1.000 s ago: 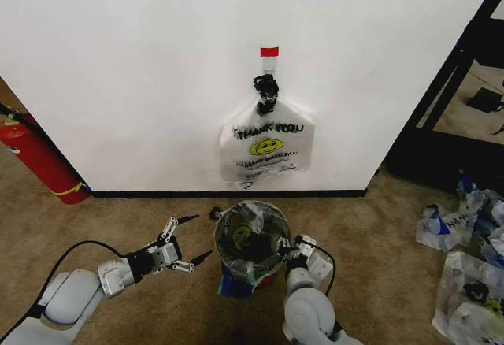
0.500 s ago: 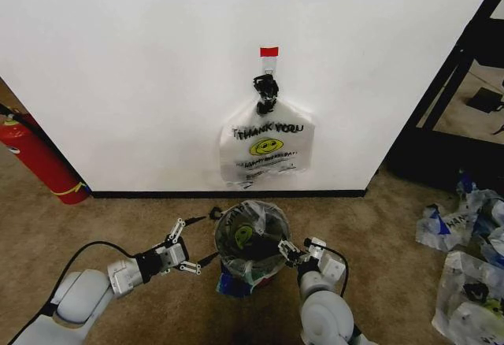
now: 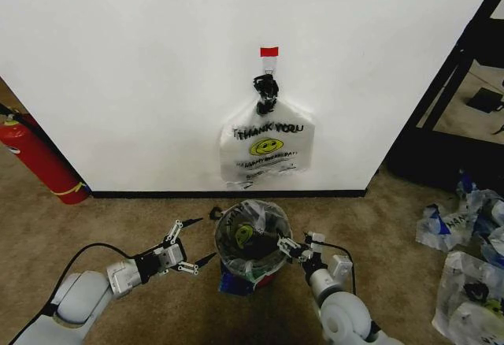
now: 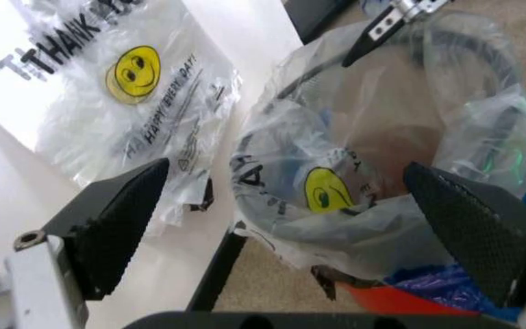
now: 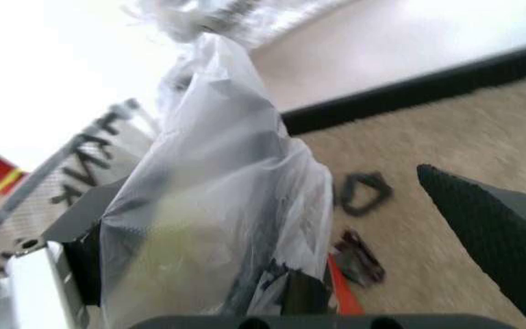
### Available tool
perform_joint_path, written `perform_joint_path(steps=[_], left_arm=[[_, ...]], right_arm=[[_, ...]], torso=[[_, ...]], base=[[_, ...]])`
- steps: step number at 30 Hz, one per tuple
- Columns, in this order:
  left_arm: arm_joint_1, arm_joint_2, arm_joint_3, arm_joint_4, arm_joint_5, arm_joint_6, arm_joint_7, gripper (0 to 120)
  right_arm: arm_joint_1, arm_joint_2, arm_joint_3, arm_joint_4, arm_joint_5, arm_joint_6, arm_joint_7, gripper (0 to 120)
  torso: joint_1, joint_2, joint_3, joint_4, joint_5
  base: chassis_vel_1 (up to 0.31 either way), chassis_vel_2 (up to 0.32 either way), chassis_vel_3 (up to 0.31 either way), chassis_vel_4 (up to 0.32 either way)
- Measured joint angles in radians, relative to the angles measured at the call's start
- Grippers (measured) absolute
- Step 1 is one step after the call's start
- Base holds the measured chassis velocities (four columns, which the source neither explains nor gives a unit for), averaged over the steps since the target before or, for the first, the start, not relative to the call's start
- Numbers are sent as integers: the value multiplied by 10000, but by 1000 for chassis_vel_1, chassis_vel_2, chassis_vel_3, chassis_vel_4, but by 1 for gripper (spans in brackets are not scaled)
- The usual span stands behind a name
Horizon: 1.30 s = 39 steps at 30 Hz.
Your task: Pick up the garbage bag from the wall and place it over the trash bin.
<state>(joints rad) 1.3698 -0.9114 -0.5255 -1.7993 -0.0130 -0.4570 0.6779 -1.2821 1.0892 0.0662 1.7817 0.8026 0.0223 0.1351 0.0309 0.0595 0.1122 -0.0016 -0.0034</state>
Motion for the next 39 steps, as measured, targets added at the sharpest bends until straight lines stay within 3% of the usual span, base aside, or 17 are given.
perform_joint_path(steps=[2, 6, 7, 10, 12, 20, 26, 29, 34, 39], left_arm=[[-11, 5, 1, 1, 0, 3, 0, 100], [13, -51, 34, 83, 29, -6, 1, 100], [13, -51, 34, 83, 29, -6, 1, 100], [34, -89, 47, 115, 84, -23, 13, 100], [33, -87, 45, 118, 93, -25, 19, 100], [174, -109, 250, -112, -310, -17, -159, 100], [475, -862, 1622, -893, -761, 696, -2259, 100], [464, -1320, 1887, -877, -730, 887, -2623, 100], [502, -1957, 2300, -741, -199, 1071, -3569, 100], [599, -2255, 2796, -689, 1309, 1388, -4979, 100]], right_arm=[[0, -83, 47, -166, 121, 183, -500, 100], [-10, -288, 377, -1185, 1061, 1161, -3864, 100], [-10, -288, 377, -1185, 1061, 1161, -3864, 100], [84, -169, 718, -2132, 1957, 1582, -7012, 100], [152, -85, 790, -2453, 2270, 1683, -7782, 100], [373, 57, 828, -2964, 2578, 1845, -7921, 100], [403, 156, 746, -3081, 2331, 1980, -6914, 100], [325, 167, 702, -3017, 2244, 2005, -6563, 100], [114, 147, 692, -2789, 2169, 2035, -6415, 100], [9, 233, 644, -2586, 2153, 2167, -6353, 100]], torso=[[0, 0, 0, -1, 0], [0, 0, 0, 0, -2], [0, 0, 0, 0, -2], [0, 0, 0, -1, -2], [0, 0, 0, 0, -1], [0, 0, 0, 0, -1], [0, 0, 0, 0, 0], [0, 0, 0, 0, -3], [0, 0, 0, 0, -3], [0, 0, 0, -1, -2]], base=[[0, 0, 0, 0], [0, 0, 0, 0], [0, 0, 0, 0], [0, 0, 0, 0], [0, 0, 0, 0], [0, 0, 0, 0], [0, 0, 0, 0], [0, 0, 0, 0], [0, 0, 0, 0], [0, 0, 0, 0]])
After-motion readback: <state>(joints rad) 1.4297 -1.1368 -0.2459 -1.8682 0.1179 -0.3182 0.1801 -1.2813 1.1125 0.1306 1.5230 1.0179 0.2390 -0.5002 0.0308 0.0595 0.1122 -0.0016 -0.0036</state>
